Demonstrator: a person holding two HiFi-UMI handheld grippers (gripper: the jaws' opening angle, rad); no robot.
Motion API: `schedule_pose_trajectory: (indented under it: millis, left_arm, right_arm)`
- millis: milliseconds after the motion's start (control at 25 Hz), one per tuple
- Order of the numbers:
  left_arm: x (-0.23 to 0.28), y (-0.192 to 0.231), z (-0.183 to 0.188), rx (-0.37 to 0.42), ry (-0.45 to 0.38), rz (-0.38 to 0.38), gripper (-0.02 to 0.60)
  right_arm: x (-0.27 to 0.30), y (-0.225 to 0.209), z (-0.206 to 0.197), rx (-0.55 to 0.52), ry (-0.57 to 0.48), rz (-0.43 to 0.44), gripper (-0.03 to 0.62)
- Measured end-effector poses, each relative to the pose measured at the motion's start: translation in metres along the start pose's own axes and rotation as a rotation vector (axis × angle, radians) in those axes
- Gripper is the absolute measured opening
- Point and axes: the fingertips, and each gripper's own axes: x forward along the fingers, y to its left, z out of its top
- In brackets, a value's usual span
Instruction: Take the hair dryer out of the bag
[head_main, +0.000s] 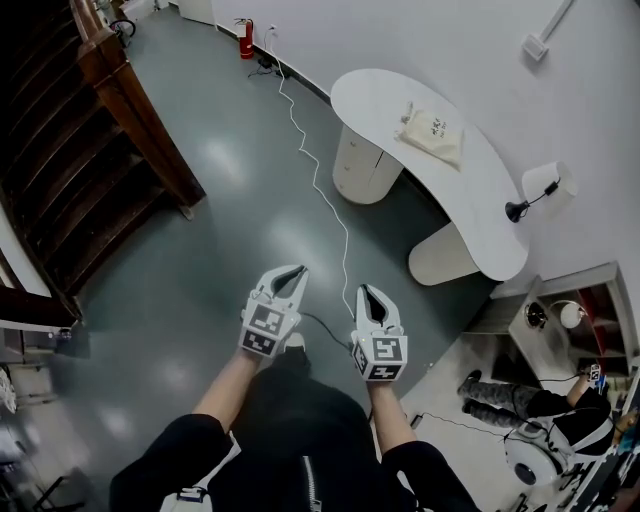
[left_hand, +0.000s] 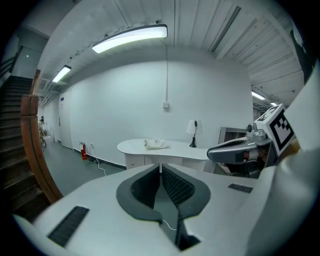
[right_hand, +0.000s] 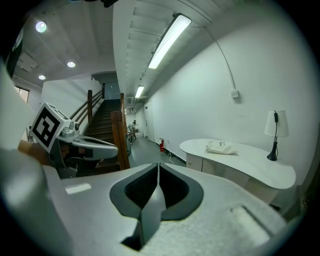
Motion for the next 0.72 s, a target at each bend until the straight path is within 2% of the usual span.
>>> schedule_pose_trajectory:
  millis: [360,720]
  left_arm:
    - [0.032,0.042,0.003,0.0,0.012,-0.044,0.023]
    - [0.057,0.049,0.005,0.005,0.024,-0.099,0.023]
  right_arm:
    - [0.047,-0.004,0.008,0.016,0.018,-0.041,0.005]
    - [0.058,-0.018,0.008,0.044,0.029,-0.098,0.005]
